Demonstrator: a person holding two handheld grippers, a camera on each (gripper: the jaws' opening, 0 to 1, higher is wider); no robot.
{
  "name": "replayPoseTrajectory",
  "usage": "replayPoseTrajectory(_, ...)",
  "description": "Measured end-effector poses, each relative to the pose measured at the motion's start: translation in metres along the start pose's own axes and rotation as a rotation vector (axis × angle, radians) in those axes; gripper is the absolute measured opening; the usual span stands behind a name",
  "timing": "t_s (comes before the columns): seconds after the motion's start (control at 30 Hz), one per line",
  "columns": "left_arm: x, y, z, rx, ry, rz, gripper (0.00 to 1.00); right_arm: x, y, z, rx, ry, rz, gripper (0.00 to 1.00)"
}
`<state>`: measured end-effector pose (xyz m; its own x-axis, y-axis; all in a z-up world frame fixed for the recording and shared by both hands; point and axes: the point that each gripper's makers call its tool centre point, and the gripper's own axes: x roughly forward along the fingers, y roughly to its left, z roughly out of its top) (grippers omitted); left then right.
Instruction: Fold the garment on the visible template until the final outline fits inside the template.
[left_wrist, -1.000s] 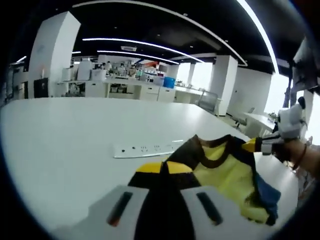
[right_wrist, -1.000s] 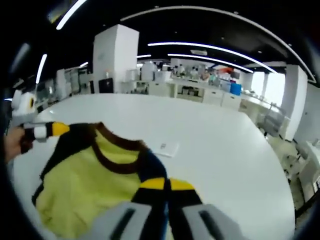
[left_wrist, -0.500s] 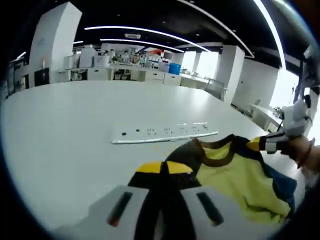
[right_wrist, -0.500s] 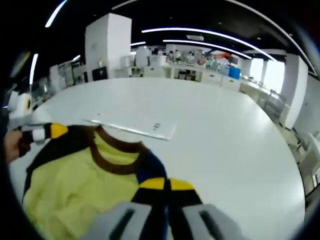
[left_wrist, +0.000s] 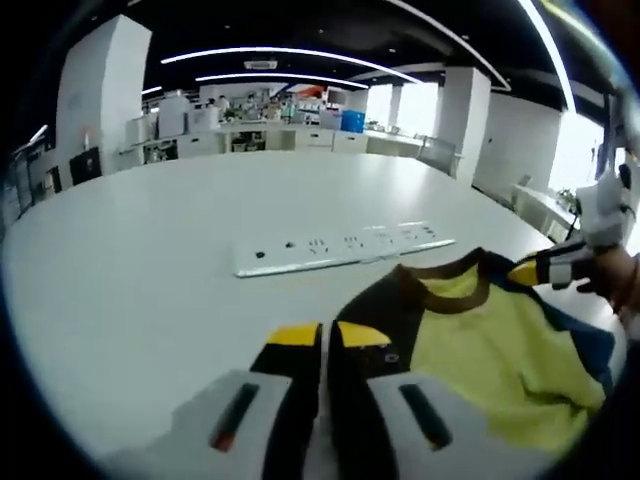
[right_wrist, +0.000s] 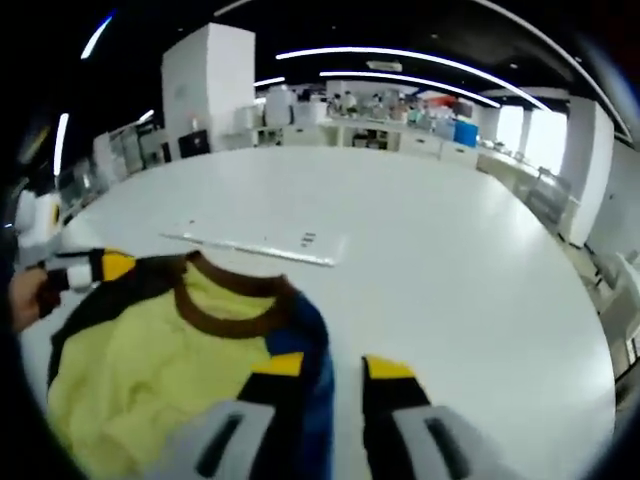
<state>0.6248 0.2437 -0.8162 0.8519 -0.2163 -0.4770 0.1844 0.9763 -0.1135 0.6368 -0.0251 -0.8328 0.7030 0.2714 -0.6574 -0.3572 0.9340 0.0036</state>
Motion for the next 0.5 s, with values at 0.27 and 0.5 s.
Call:
replayPoseTrajectory(0.27,-0.034,0.004,0.01,-0.003,-0.029,0.009,0.39,-0.03,0.019,0.008,-0.001,-0.02,0.073,0.47)
replayPoseTrajectory(0.5,-0.066,0.006,0.015,-0.037,-0.067,-0.005,0.61,-0.059,0.042,0.007,0.033,-0.008,0.193,0.7)
